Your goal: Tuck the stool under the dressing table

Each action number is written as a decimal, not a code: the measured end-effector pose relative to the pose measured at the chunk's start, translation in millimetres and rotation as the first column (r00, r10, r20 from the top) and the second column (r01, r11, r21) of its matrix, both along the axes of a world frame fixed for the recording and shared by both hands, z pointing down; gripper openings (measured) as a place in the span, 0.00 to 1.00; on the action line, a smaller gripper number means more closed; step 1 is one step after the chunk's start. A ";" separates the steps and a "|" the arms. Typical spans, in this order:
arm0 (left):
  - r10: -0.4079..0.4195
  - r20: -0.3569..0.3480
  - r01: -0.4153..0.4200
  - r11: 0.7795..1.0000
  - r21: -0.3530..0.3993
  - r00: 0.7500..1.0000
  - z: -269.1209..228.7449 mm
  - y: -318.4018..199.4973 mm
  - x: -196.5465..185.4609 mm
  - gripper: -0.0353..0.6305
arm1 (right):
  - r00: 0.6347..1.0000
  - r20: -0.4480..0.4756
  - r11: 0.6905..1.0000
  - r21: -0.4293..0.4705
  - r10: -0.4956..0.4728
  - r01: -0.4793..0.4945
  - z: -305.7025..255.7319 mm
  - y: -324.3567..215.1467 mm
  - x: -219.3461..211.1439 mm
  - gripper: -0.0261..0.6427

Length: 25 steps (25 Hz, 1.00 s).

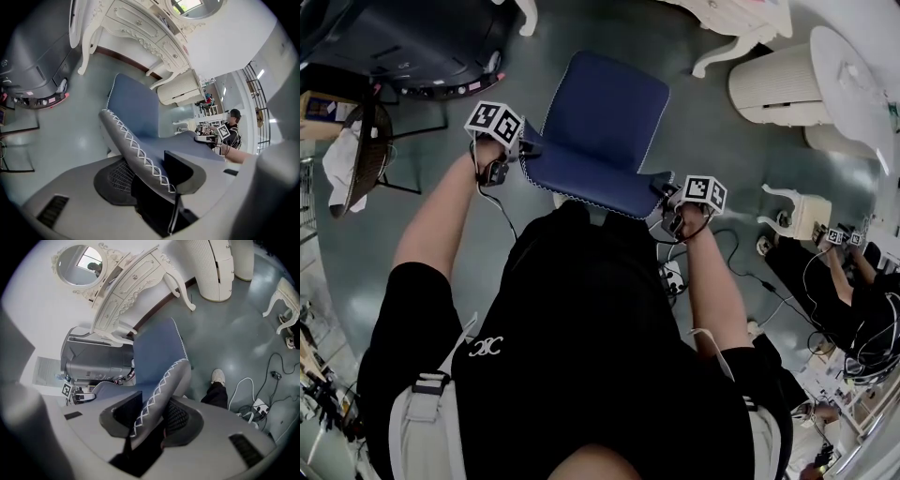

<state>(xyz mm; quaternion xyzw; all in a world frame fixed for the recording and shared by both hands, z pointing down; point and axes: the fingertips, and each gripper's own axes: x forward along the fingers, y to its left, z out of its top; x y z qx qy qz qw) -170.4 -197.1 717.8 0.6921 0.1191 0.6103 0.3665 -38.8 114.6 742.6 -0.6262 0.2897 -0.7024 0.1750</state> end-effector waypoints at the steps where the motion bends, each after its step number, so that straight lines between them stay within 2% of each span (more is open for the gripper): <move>1: -0.005 -0.009 0.006 1.000 0.005 1.000 -0.2 -1.1 -0.6 0.35 | 1.000 -0.005 1.000 0.002 -0.003 0.003 -0.4 -1.1 -1.0 0.23; 12: -0.011 -0.066 0.011 1.000 0.000 0.998 -17.2 -5.9 8.5 0.35 | 0.999 -0.034 0.999 0.046 0.008 -0.007 -14.9 -7.8 6.5 0.24; 25: -0.071 -0.088 0.066 0.996 -0.062 0.994 -34.6 -23.8 23.6 0.36 | 0.996 -0.087 0.999 0.041 -0.003 0.006 -47.3 -32.9 39.6 0.25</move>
